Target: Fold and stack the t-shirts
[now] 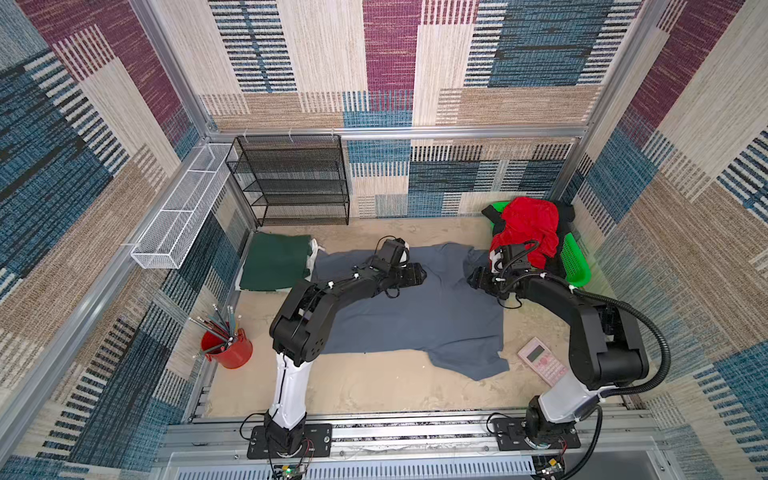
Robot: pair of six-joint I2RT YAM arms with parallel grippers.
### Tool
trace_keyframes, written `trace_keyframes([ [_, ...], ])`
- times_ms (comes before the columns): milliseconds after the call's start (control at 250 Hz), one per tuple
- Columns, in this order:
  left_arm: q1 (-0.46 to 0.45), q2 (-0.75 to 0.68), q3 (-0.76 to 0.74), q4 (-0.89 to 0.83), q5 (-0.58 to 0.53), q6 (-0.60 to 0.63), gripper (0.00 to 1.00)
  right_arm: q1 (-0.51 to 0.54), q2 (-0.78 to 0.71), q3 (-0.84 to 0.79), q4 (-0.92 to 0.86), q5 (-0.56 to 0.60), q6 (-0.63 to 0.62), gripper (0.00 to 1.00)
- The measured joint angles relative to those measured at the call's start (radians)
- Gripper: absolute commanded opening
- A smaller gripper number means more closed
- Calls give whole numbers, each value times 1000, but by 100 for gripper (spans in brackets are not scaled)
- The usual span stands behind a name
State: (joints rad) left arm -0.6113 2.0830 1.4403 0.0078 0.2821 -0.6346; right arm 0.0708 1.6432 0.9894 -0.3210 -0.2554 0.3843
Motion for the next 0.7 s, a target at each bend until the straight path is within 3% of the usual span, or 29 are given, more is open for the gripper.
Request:
trace_keyframes([
  [384,-93,163,166,8,8,-43,54,-19,-37,-108,79,-33,12,73],
  [700,-118,257,310,-87,-21,-42,51,-28,-50,-135,117,-49,18,72],
])
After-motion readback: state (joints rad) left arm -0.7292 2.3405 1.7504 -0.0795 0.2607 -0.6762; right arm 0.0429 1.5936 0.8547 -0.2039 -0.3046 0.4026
